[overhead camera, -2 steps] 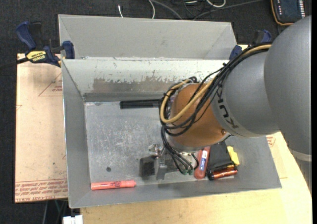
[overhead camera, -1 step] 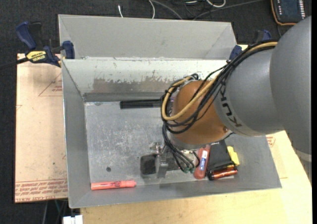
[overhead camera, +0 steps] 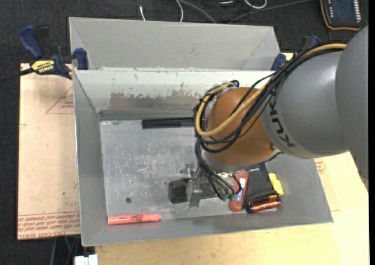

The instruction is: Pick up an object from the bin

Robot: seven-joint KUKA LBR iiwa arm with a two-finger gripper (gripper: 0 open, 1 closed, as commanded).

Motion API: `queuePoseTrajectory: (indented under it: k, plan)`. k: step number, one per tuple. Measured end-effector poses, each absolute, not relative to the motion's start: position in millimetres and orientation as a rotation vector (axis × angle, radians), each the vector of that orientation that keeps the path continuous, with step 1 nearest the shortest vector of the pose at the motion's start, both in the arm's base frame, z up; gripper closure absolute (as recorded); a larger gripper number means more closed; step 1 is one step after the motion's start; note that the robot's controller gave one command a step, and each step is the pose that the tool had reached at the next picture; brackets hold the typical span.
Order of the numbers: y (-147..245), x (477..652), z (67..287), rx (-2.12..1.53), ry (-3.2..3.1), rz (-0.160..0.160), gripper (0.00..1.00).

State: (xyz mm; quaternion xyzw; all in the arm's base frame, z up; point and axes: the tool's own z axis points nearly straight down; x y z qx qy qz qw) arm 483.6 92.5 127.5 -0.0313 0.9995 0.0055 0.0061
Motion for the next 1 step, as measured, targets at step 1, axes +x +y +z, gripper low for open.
queuePoseTrajectory:
  k: [1]
  plan:
    - [92.8, 483.9, 151.8, -0.097, 3.128, 0.018, 1.00]
